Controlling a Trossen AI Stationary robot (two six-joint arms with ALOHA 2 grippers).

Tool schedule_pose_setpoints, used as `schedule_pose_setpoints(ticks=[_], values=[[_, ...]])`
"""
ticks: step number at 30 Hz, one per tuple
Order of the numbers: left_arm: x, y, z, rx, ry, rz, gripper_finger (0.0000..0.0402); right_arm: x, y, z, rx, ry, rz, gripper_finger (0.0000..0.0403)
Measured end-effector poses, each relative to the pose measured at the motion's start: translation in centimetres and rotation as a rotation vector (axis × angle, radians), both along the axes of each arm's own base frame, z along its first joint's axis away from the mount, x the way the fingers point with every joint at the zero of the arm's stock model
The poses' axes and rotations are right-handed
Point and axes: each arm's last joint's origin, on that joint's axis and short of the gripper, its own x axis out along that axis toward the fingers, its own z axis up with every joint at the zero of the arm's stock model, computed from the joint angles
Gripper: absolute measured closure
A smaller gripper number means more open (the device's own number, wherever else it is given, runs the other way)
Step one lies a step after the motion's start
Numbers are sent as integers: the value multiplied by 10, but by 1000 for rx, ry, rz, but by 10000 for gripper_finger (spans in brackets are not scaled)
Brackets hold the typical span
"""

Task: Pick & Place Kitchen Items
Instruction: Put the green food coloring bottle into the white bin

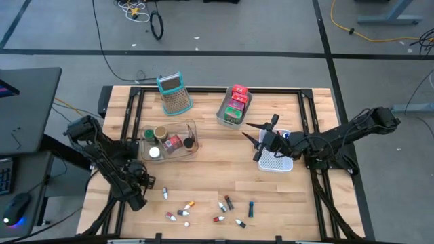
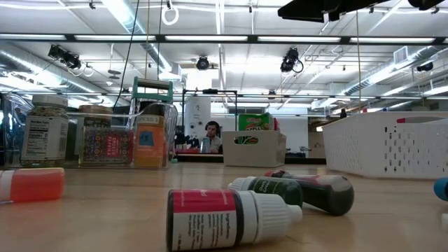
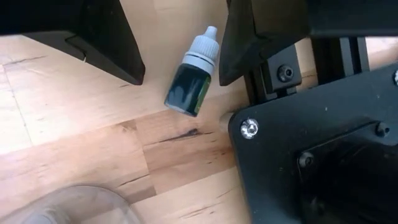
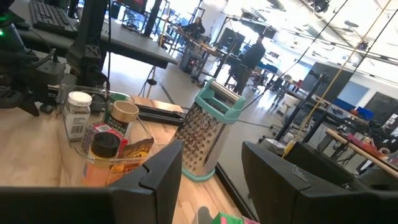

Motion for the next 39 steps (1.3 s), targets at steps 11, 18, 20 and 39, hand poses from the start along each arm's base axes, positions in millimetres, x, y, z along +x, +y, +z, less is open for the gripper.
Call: schedule_pose_setpoints(ticks=[11, 18, 20, 39], values=[[0, 0, 0, -5, -7, 4, 209, 0, 0, 0, 0, 0, 0, 227], [2, -2, -1, -16, -31, -1, 285, 0, 0, 0, 0, 0, 0, 227], [2, -2, -2, -19, -40, -4, 303, 0, 0, 0, 0, 0, 0, 227], [4, -2, -2, -8, -95, 29, 323, 0, 0, 0, 0, 0, 0, 227]])
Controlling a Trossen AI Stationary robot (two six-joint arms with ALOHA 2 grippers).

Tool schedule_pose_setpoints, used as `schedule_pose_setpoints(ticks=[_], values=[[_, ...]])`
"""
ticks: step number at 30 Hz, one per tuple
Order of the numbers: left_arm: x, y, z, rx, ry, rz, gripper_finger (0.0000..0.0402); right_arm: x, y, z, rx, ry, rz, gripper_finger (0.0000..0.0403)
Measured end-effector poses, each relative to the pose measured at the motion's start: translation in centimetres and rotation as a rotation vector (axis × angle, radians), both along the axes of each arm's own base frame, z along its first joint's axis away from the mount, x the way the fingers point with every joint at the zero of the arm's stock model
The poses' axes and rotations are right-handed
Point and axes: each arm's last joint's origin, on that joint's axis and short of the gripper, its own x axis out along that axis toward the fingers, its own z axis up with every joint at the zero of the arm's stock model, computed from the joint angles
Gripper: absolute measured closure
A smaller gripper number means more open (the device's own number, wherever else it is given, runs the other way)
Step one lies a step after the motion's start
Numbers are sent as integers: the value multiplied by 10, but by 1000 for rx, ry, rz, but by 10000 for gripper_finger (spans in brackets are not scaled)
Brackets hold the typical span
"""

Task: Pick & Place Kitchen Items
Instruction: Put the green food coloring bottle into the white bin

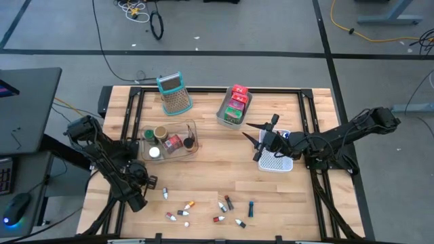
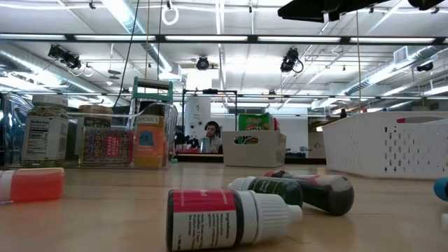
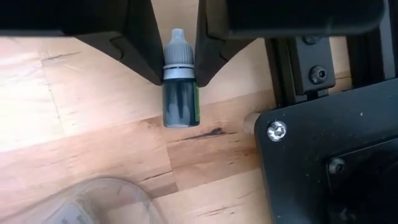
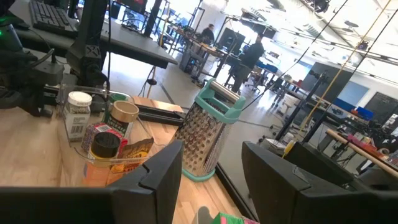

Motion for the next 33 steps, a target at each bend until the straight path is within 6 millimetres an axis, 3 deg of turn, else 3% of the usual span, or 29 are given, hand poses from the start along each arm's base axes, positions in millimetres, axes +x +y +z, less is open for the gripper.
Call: schedule_pose_setpoints(ticks=[9, 13, 19, 33], values=[[4, -1, 0, 28, -96, -28, 308, 0, 0, 0, 0, 0, -1, 227], [6, -1, 0, 45, -140, -50, 319, 0, 0, 0, 0, 0, -1, 227], [12, -2, 2, 106, -302, -102, 320, 0, 0, 0, 0, 0, -1, 227], [36, -16, 28, 281, -549, -311, 321, 0, 0, 0, 24, -12, -2, 227]])
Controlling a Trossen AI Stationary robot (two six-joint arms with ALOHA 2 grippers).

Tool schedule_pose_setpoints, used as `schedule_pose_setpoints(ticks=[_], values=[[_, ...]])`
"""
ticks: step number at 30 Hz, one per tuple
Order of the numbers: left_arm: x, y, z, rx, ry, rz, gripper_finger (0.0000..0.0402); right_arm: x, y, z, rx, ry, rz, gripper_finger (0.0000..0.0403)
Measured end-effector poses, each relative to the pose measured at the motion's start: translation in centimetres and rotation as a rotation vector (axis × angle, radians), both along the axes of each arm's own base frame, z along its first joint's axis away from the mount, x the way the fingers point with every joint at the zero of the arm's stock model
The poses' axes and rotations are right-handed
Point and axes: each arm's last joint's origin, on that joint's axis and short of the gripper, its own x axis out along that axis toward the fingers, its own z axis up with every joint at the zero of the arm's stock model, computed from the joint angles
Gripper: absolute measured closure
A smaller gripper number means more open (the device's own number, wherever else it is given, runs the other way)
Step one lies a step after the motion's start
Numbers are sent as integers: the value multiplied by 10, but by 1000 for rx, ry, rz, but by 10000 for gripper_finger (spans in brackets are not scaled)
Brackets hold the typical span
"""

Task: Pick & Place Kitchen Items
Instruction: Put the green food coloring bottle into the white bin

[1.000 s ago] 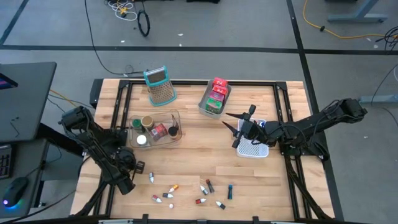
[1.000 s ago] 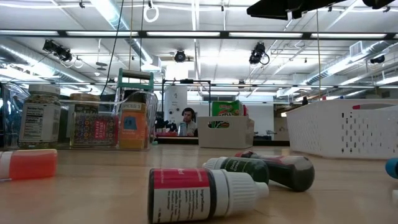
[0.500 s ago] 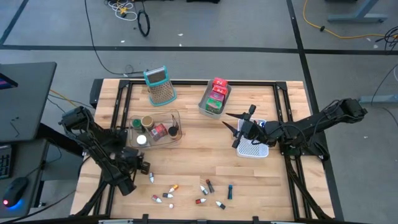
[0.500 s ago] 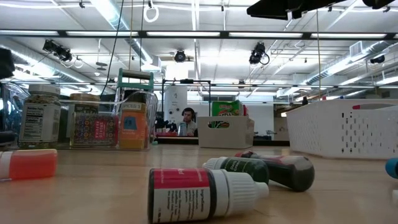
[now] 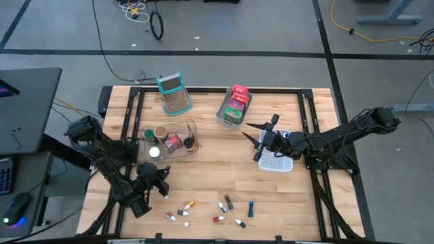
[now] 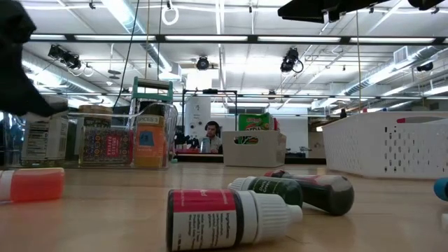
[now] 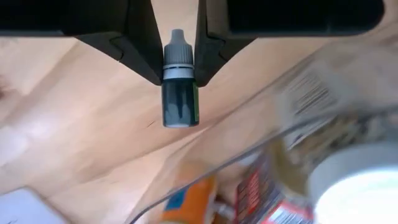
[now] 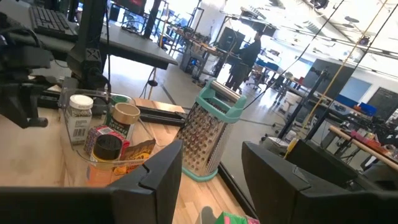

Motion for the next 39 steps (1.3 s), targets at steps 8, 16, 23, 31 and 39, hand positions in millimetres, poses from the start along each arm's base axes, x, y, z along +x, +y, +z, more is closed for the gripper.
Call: schedule_pose_setpoints(ticks=[8, 16, 23, 31, 39], values=[[28, -2, 19, 90, 1, -53, 319, 0, 0, 0, 0, 0, 0, 227], [64, 1, 41, 162, 21, -111, 315, 0, 0, 0, 0, -1, 0, 227], [100, 10, 63, 193, 0, -125, 321, 0, 0, 0, 0, -1, 0, 227], [141, 26, 85, 296, -44, -216, 313, 1, 4, -1, 30, -6, 133, 227], [170, 43, 107, 489, -86, -315, 316, 5, 6, -1, 144, -22, 453, 227]])
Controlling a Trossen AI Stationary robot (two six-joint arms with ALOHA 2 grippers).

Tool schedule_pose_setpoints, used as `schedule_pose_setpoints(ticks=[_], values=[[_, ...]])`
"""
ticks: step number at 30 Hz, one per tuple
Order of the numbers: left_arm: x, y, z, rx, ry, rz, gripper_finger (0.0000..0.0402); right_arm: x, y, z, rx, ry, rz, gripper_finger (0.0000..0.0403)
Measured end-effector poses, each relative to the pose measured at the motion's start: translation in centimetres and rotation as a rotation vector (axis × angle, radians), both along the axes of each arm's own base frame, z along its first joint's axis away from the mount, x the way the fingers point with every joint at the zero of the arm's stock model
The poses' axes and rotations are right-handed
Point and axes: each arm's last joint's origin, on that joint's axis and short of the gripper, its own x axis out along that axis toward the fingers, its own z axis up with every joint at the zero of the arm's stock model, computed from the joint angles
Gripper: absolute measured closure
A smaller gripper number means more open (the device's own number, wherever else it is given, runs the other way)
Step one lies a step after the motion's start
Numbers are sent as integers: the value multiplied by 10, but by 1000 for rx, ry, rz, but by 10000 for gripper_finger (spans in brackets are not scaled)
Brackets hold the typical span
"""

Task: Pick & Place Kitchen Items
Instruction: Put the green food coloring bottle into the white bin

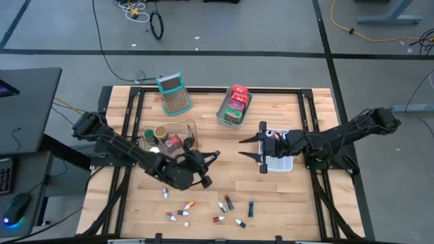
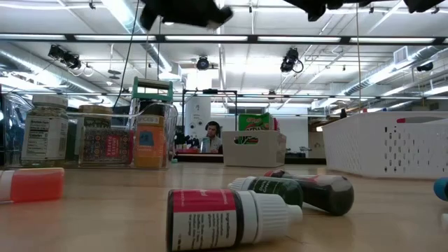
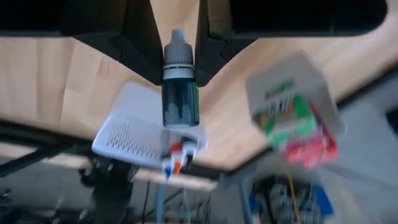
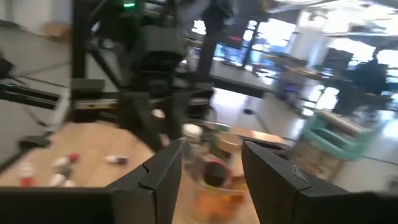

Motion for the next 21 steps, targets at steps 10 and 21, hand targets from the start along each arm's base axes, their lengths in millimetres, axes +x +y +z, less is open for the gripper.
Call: schedule_pose_setpoints(ticks=[10, 21], values=[[19, 14, 32, 209, -130, -106, 318, 3, -11, 2, 102, -17, 5, 227], [30, 37, 36, 198, -158, -221, 316, 22, -2, -4, 129, -138, 159, 200]])
